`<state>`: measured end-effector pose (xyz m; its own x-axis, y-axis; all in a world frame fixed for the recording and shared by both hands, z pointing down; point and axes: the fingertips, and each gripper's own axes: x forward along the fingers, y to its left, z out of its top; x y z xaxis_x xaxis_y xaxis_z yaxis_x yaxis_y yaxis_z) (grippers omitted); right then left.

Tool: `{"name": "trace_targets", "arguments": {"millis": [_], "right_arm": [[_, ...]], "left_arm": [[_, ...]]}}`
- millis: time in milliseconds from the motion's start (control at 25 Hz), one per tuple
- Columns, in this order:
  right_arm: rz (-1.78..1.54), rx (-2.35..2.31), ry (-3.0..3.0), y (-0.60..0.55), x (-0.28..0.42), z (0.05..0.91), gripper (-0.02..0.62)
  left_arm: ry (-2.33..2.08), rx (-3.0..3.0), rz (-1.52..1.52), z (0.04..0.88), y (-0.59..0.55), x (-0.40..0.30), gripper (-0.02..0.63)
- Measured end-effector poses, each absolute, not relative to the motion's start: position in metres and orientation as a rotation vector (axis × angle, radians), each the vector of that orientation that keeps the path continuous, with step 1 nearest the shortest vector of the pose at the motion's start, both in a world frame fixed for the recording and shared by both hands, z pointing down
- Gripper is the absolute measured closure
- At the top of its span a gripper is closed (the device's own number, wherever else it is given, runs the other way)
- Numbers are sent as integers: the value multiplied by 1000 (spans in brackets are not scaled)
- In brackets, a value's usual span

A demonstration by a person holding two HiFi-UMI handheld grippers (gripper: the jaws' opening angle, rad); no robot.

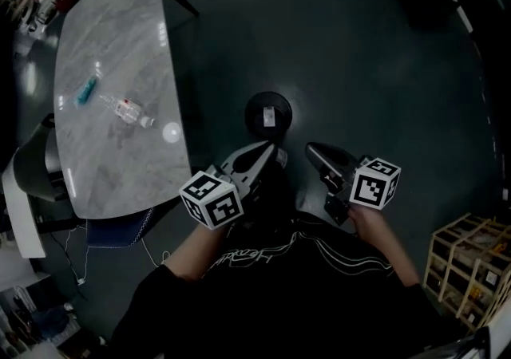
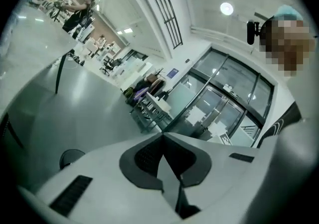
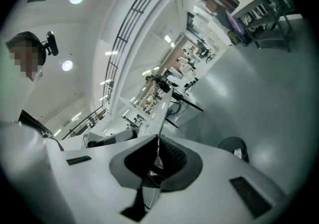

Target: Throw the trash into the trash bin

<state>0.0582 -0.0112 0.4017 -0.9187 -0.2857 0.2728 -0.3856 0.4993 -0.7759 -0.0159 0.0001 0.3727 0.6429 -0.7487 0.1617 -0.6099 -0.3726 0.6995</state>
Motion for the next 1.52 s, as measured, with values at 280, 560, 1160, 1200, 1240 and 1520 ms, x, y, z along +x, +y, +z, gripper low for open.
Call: {"name": "trace_targets", "arguments": {"millis": [280, 560, 1160, 1200, 1240, 1520], "right_arm": [[1077, 339, -2836, 41, 20, 310, 560], [908, 159, -2946, 63, -25, 245, 558], [999, -232, -2905, 85, -222, 208, 560], [1005, -238, -2896, 83, -235, 210, 559], [1009, -242, -2888, 81, -248, 211, 559], [1051, -213, -2851, 62, -330, 231, 560]], "left_arm": [[-1249, 2193, -306, 288, 65, -51, 600], [-1481, 2275, -303, 216, 105, -100, 600], [-1867, 2047, -186, 202, 151, -300, 600], [-1877, 2032, -184, 204, 150, -316, 600], [-1897, 2018, -177, 204, 148, -333, 600], [-1978, 1984, -111, 206, 125, -448, 599]]}}
